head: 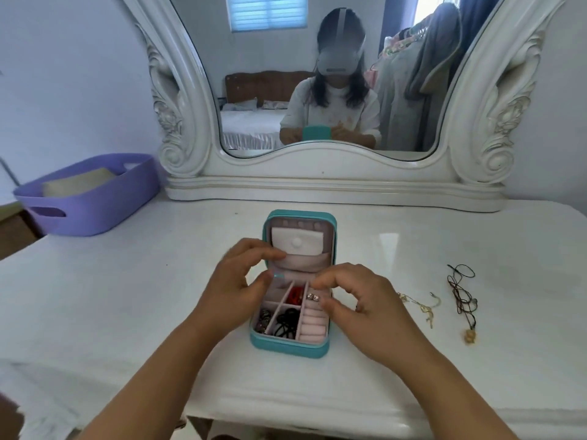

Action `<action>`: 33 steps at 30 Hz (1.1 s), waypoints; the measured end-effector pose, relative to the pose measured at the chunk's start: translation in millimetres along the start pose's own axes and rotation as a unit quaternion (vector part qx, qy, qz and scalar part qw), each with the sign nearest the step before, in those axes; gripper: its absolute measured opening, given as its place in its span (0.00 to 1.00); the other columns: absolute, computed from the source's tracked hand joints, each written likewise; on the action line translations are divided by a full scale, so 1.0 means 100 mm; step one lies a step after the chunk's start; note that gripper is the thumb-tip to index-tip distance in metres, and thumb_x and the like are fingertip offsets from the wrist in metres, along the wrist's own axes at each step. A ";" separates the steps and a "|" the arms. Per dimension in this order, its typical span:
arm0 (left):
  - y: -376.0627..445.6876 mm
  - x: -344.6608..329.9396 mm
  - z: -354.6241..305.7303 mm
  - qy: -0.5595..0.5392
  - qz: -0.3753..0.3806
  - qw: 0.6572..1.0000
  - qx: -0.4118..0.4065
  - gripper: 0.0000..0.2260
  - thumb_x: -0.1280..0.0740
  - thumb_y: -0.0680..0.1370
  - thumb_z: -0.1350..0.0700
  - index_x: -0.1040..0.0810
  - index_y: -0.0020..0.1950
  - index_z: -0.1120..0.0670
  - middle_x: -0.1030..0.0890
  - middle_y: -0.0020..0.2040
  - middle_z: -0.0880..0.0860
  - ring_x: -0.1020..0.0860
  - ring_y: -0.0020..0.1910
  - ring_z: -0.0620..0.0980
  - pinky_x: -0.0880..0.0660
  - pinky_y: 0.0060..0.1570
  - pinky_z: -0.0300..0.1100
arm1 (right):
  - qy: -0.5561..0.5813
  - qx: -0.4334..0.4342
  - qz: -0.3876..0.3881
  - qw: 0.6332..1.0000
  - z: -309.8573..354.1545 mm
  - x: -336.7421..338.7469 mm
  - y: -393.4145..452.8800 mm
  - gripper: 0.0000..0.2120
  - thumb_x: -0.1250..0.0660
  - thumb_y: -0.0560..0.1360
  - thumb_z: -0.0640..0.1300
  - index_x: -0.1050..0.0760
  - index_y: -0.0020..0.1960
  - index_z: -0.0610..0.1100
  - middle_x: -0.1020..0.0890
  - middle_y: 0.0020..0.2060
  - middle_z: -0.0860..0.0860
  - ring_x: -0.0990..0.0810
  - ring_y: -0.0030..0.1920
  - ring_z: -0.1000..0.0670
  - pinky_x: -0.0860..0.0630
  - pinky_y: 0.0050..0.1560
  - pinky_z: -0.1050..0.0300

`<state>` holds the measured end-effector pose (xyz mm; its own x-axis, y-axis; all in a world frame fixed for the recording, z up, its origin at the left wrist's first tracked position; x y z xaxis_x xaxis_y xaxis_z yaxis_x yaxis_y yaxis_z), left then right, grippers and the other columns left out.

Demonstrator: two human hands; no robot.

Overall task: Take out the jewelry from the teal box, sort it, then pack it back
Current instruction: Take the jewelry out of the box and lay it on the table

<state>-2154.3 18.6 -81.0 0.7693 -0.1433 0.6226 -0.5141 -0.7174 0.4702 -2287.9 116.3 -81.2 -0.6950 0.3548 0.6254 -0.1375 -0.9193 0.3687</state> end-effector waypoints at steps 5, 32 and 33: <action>-0.02 -0.31 0.18 -0.114 0.106 0.986 0.053 0.23 0.40 0.69 0.59 0.30 0.61 0.40 0.30 0.61 0.40 0.26 0.58 0.40 0.29 0.59 0.32 | -0.020 0.008 0.028 0.999 -0.05 -0.20 0.00 0.11 0.30 0.69 0.41 0.22 0.51 0.50 0.23 0.50 0.59 0.27 0.53 0.60 0.33 0.53 0.72; -0.10 -0.19 0.31 -0.021 0.060 0.993 0.099 0.32 0.40 0.69 0.56 0.41 0.73 0.49 0.37 0.57 0.42 0.34 0.57 0.36 0.42 0.51 0.18 | -0.277 0.062 0.023 0.959 0.21 -0.61 0.24 0.11 0.26 0.55 0.33 0.25 0.32 0.44 0.23 0.33 0.48 0.24 0.36 0.47 0.31 0.32 0.61; -0.10 -0.19 0.31 -0.019 0.061 0.993 0.099 0.31 0.40 0.70 0.57 0.41 0.74 0.49 0.38 0.58 0.42 0.34 0.57 0.37 0.42 0.53 0.21 | -0.274 0.055 0.025 0.960 0.22 -0.60 0.25 0.08 0.27 0.60 0.34 0.23 0.37 0.42 0.22 0.37 0.47 0.24 0.41 0.47 0.31 0.35 0.61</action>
<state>-2151.7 7.5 -116.9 0.7218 -0.2605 0.6411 -0.5228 -0.8124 0.2584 -2234.1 75.7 -94.4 -0.2192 0.3737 0.9013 -0.0175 -0.9251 0.3793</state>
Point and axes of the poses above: each hand's wrist, its own y-axis towards the middle knuckle, its own x-axis out of the back of the hand, z = x × y, the point moved 9 cm from there along y, towards the middle knuckle
